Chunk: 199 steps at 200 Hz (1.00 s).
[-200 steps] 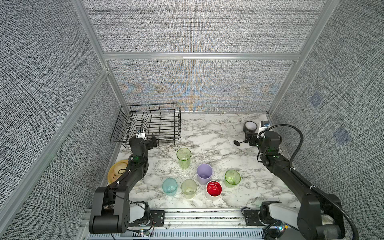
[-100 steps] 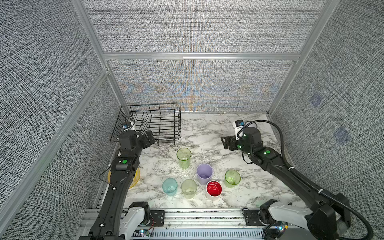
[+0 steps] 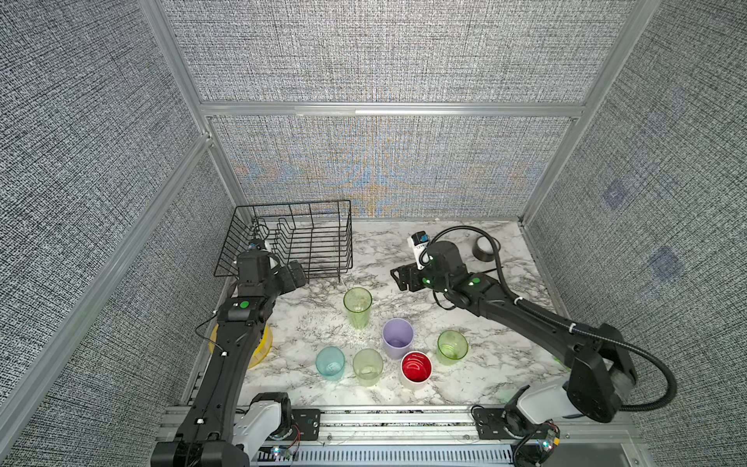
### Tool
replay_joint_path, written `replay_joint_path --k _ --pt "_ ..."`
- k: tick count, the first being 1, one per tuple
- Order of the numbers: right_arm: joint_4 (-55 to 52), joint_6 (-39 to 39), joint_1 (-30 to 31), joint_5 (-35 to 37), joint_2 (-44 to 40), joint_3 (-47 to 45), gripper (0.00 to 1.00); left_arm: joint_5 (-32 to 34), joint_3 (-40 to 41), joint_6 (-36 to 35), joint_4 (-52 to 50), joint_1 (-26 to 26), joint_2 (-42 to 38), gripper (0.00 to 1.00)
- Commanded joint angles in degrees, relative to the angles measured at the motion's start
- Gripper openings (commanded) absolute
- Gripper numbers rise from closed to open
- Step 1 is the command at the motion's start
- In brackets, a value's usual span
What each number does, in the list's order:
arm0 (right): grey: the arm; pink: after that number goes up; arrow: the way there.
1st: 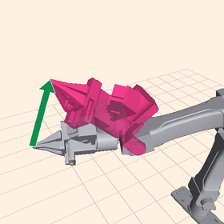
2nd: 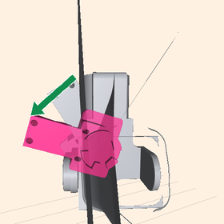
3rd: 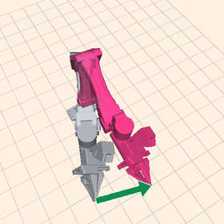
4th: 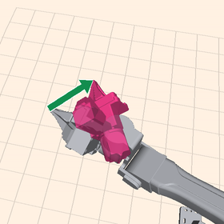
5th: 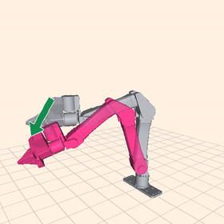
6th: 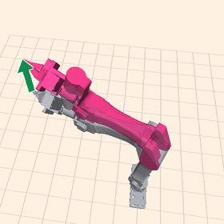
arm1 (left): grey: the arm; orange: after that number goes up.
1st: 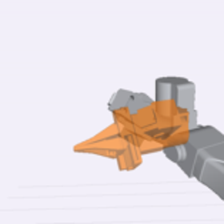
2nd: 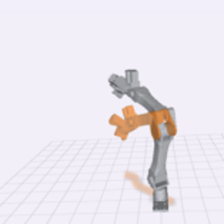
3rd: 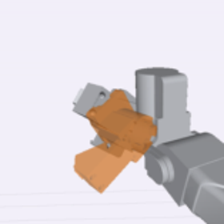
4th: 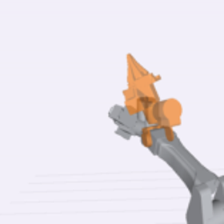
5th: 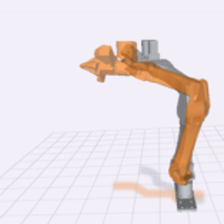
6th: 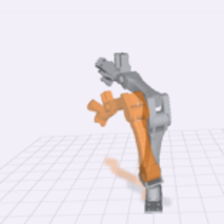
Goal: Load cups into a dish rack
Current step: Move the dish rack to the top-center of the table.
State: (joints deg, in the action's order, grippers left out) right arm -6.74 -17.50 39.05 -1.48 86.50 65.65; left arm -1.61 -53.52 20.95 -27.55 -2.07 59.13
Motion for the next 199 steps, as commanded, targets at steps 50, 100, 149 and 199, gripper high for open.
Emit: replay_joint_path --k 50,100,149,199 --pt "5.7 -9.1 4.2 -7.6 16.0 13.3 0.8 0.7 -3.2 -2.1 -4.4 0.0 4.8 0.99" --pt "3.0 -17.0 4.5 -6.6 28.0 24.9 0.69 1.2 -3.3 -2.8 -6.1 0.0 6.3 0.99" --pt "-4.2 -20.9 4.1 -7.6 39.3 38.0 0.51 1.5 -3.0 -3.3 -6.7 0.0 7.7 0.99" --pt "-5.8 -24.9 2.4 -12.9 45.8 46.0 0.16 1.3 -3.7 -3.5 -8.4 0.1 9.0 0.99"
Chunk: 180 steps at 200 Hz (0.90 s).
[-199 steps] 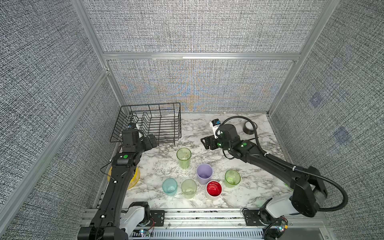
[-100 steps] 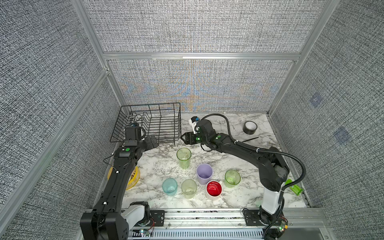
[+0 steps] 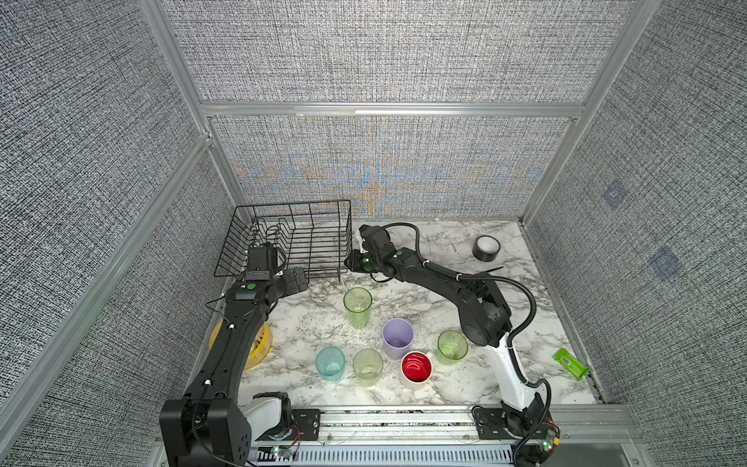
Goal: Load cups into a dish rack
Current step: Move the dish rack to the top-center of the table.
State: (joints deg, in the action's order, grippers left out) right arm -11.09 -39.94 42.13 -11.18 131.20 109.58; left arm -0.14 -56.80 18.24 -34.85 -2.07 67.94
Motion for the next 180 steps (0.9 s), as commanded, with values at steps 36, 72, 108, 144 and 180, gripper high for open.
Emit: replay_joint_path --k 36,72,108,144,180 --pt "-2.9 -3.5 -0.9 -2.4 -1.5 0.5 0.03 -0.4 -0.4 -0.8 -1.2 0.1 0.3 0.99" --pt "-2.8 -5.2 -2.1 -0.2 -7.6 -5.8 0.0 -1.2 -0.8 -0.6 -1.1 0.0 0.8 0.99" --pt "-1.2 -6.0 -5.0 2.5 -15.7 -15.1 0.0 -2.2 -0.9 -0.3 -1.0 0.0 1.4 0.99" --pt "-1.1 -5.5 -9.3 2.7 -22.6 -24.4 0.0 -3.0 -2.0 -0.3 -1.4 0.1 2.3 0.99" --pt "-1.6 -3.6 -14.5 1.0 -30.0 -33.7 0.0 -6.4 -2.7 -0.1 -1.5 0.0 3.2 0.99"
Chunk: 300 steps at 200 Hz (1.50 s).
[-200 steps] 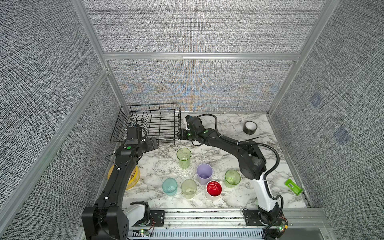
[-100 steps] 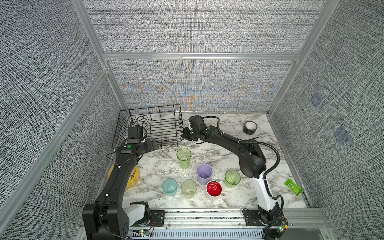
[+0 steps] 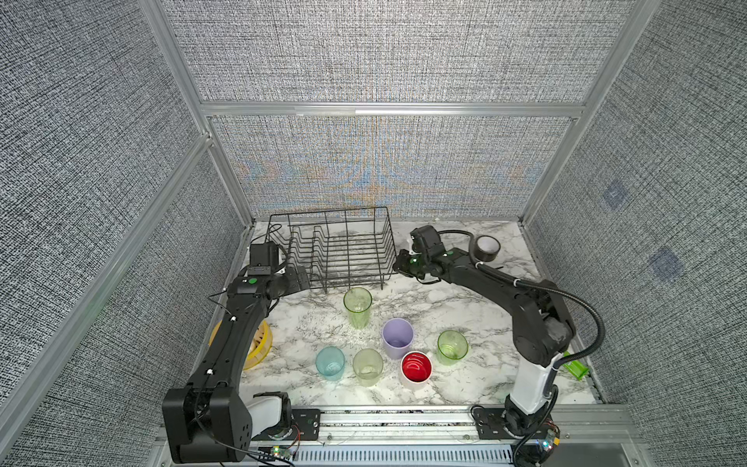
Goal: Load cups into a dish rack
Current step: Move the dish rack to the top-center of the table.
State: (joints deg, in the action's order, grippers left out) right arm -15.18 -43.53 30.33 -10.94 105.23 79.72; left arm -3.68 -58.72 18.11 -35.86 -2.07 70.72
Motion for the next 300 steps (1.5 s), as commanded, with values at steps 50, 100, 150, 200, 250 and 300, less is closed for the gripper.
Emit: replay_joint_path --k 50,100,150,200,250,300 --pt "-0.3 6.1 -11.3 -6.0 -12.9 -13.6 0.0 -3.7 -2.7 0.1 -1.1 0.0 0.8 0.99" --pt "-4.5 14.8 -20.5 -14.7 -16.9 -18.1 0.0 -8.6 -1.9 1.7 1.5 0.1 1.0 0.99" --pt "-7.2 18.0 -25.0 -17.4 -15.9 -19.5 0.0 -18.5 -1.7 0.4 1.1 -0.2 2.5 0.96" --pt "-8.6 19.2 -26.5 -17.1 -17.4 -20.4 0.18 -24.5 -0.4 -3.2 -3.7 -1.9 -1.6 0.95" --pt "-13.3 20.7 -26.6 -13.4 -23.4 -18.9 0.43 -21.3 1.4 -2.1 -6.2 -7.8 -2.6 0.92" --pt "-15.1 20.9 -26.5 -12.3 -31.8 -20.1 0.5 -20.5 1.7 0.1 -4.8 -13.3 -0.1 0.89"
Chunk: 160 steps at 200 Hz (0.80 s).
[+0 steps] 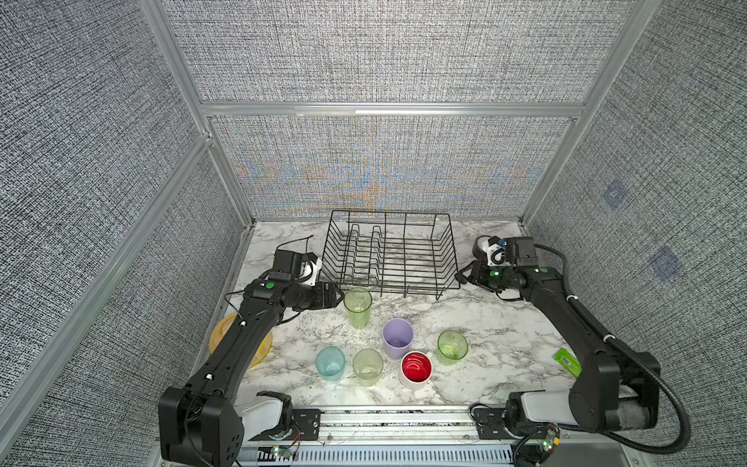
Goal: Load cups into a dish rack
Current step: Move the dish rack to the top-center of the table, then pick up the cup from the center of the table.
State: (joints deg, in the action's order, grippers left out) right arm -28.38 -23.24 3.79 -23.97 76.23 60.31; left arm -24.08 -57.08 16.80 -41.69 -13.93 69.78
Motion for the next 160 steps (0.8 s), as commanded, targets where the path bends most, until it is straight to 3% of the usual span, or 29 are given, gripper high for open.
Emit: replay_joint_path --k 1,18,39,61,88,99,114,136,160 --pt "-1.9 0.6 0.0 0.7 -3.0 -0.7 0.5 -0.2 0.0 1.4 1.2 -1.5 1.0 0.89" --pt "-2.5 0.6 0.0 0.8 -5.1 -1.2 0.51 -0.7 -0.4 2.4 2.3 -3.5 1.8 0.89" --pt "-3.1 0.5 0.0 0.7 -6.9 -1.4 0.52 3.4 -1.3 1.7 1.5 -6.4 3.7 0.89" --pt "-2.9 -0.3 0.1 0.6 -8.0 -1.9 0.52 8.4 -2.0 2.2 0.6 -7.9 6.4 0.83" --pt "-1.3 -3.1 0.3 -1.1 -8.4 -2.9 0.51 9.5 -1.5 4.7 2.6 -9.1 8.8 0.78" --pt "-0.4 -4.2 0.8 -1.9 -8.3 -2.9 0.51 9.6 -1.4 5.6 3.4 -10.0 9.9 0.7" --pt "0.0 -4.7 1.6 -2.0 -8.0 -4.6 0.51 11.0 -1.9 6.7 3.5 -11.7 11.4 0.51" --pt "-0.1 -5.6 2.6 -1.4 -7.8 -4.2 0.52 13.5 -2.9 8.6 3.2 -14.2 12.9 0.37" --pt "0.5 -6.5 3.8 -1.2 -8.2 -3.8 0.51 14.5 -4.4 9.3 2.1 -14.6 14.2 0.11"
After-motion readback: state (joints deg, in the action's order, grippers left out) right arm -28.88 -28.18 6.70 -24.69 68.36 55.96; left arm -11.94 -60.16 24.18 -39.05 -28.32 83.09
